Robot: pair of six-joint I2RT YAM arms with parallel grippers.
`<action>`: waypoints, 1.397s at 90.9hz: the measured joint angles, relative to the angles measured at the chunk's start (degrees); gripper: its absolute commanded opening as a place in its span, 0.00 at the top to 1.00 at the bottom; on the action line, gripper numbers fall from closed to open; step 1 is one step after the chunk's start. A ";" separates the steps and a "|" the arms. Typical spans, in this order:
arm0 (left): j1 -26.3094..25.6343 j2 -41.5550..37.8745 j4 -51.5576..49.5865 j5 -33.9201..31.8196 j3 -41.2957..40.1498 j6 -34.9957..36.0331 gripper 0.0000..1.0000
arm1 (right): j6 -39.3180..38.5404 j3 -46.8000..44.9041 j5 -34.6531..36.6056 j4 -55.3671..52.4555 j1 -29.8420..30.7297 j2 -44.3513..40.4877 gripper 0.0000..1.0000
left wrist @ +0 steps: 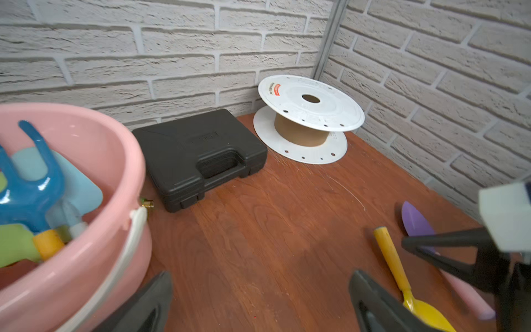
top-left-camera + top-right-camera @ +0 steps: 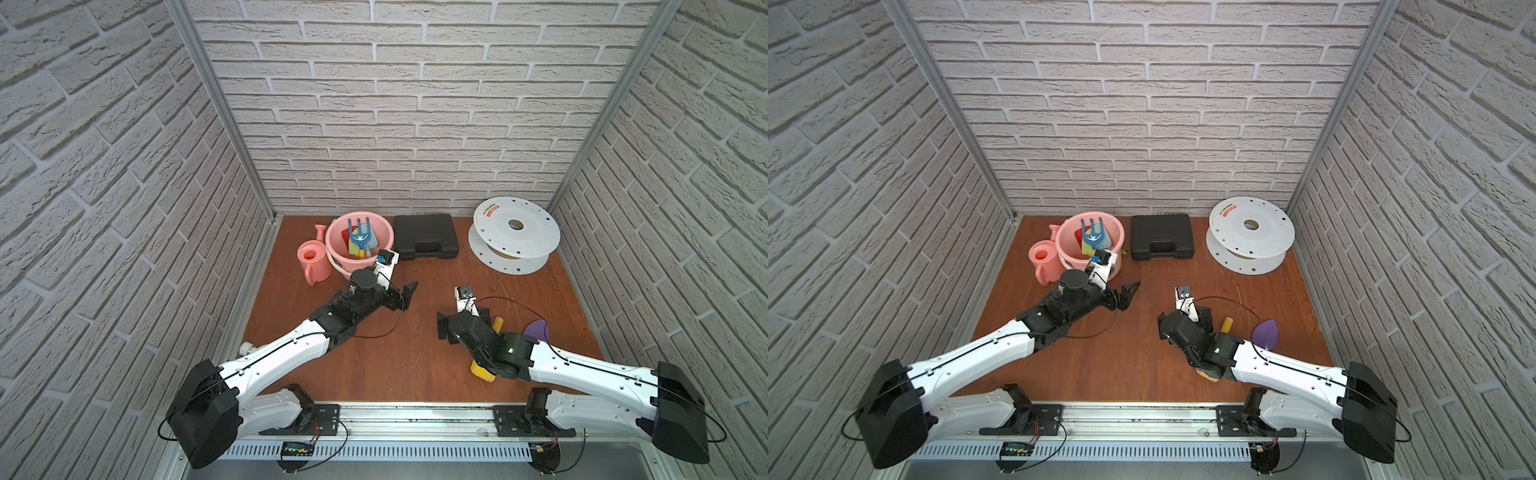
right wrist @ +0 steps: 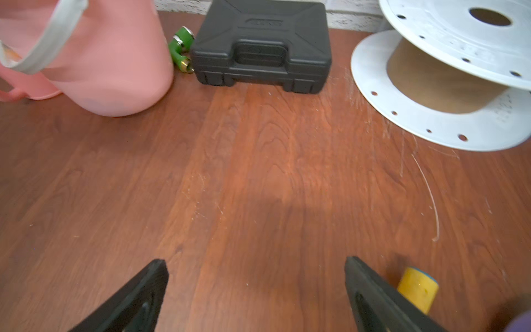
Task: Organize the gardening tools
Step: Pick up the gardening tool from the center of the board.
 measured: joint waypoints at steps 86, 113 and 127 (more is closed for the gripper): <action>-4.11 -0.59 8.98 -0.09 -5.81 0.61 0.02 | 32.06 -13.42 -16.74 -26.73 -2.93 -15.08 0.00; -4.15 -0.79 8.98 -0.11 -5.88 0.66 0.02 | 30.27 -10.47 -22.62 -16.83 -1.42 2.14 0.00; -4.15 -0.79 8.98 -0.11 -5.88 0.68 0.02 | 27.85 -4.37 -24.55 -11.85 0.15 10.69 0.00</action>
